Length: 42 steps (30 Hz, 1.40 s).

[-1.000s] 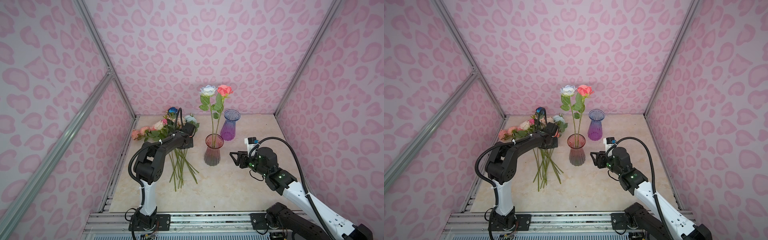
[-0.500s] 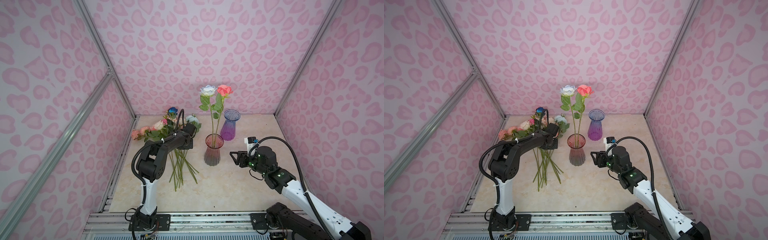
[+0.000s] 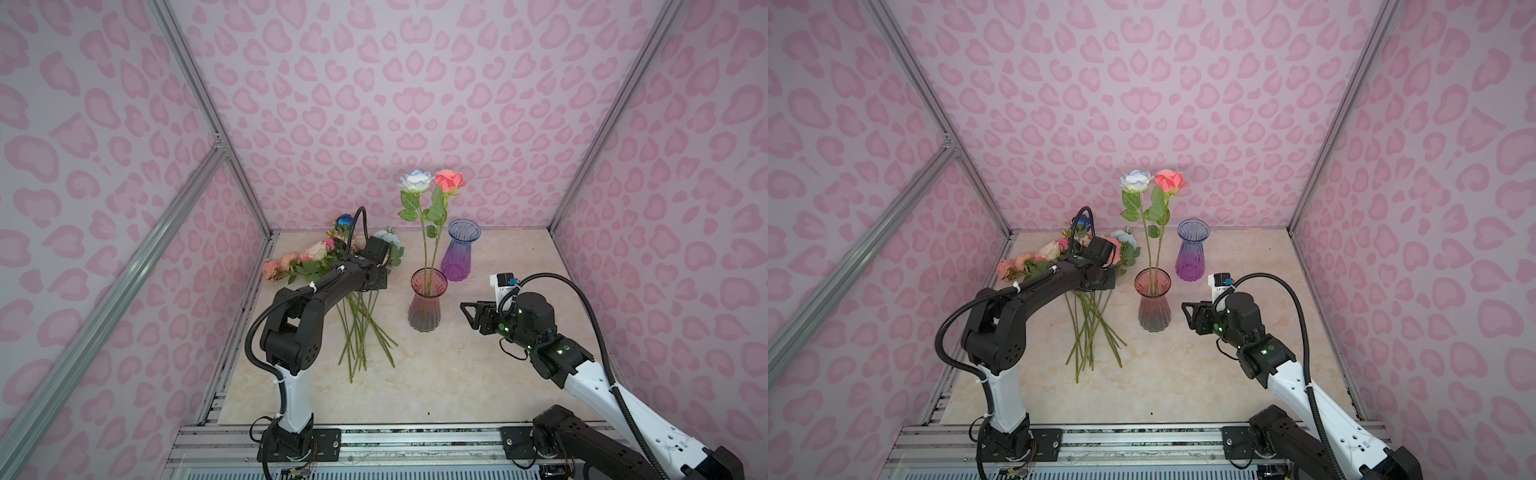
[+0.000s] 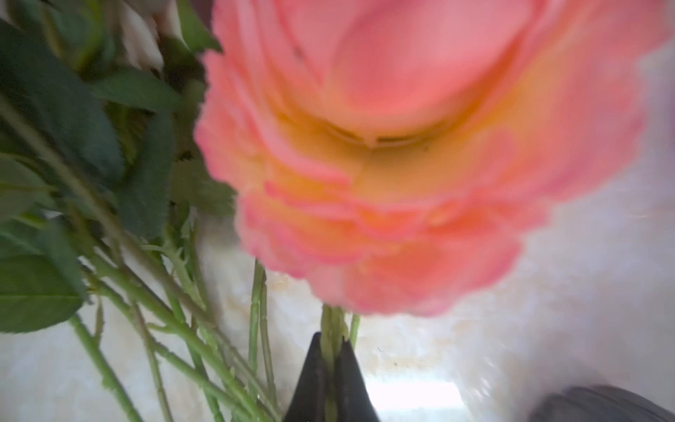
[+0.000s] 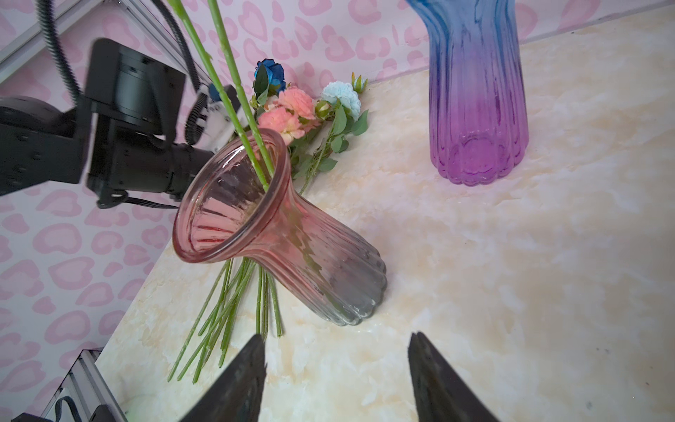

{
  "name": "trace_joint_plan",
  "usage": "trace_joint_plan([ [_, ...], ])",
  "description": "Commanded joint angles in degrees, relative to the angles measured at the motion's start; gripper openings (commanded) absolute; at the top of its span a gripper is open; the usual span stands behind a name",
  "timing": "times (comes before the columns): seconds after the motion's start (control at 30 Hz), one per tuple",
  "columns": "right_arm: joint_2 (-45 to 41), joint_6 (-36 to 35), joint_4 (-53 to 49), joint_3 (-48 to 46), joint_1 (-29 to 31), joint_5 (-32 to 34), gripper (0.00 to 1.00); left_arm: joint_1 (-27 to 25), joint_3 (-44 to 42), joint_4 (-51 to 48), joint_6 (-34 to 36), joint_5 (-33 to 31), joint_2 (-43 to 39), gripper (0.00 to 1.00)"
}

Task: Arrange the flowers into the vase
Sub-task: 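Lift the multi-bloom pink rose high out of the bunch with the left gripper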

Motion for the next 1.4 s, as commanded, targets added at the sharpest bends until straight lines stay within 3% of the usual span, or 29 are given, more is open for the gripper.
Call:
trace_joint_plan([
  [0.0, -0.3, 0.1, 1.3, 0.3, 0.1, -0.3, 0.63, 0.1, -0.3, 0.2, -0.3, 2.6, -4.6, 0.03],
  [0.43, -2.7, 0.1, 0.1, 0.9, 0.0, -0.4, 0.63, 0.1, -10.7, 7.5, 0.6, 3.5, -29.1, 0.03],
  [0.57, -4.4, 2.4, 2.4, 0.4, 0.0, -2.6, 0.63, 0.1, -17.4, 13.7, 0.4, 4.4, -38.5, 0.03],
  [0.73, -4.6, 3.5, 10.3, -1.0, 0.9, -10.9, 0.64, -0.2, -27.0, 25.7, 0.7, 7.2, -48.8, 0.03],
  [0.9, -4.2, -0.2, 7.5, 0.5, 3.9, -8.6, 0.65, -1.5, -31.3, 38.2, 3.8, 4.5, -55.1, 0.03],
  [1.07, -3.9, -0.2, 7.4, 0.6, 4.1, -6.1, 0.65, -3.1, -31.9, 55.4, 2.0, 4.0, -56.6, 0.03],
  [1.37, -5.2, -0.8, 5.4, 0.4, 4.1, -2.1, 0.65, -7.3, -25.7, 77.4, -1.1, 2.8, -47.0, 0.03],
])
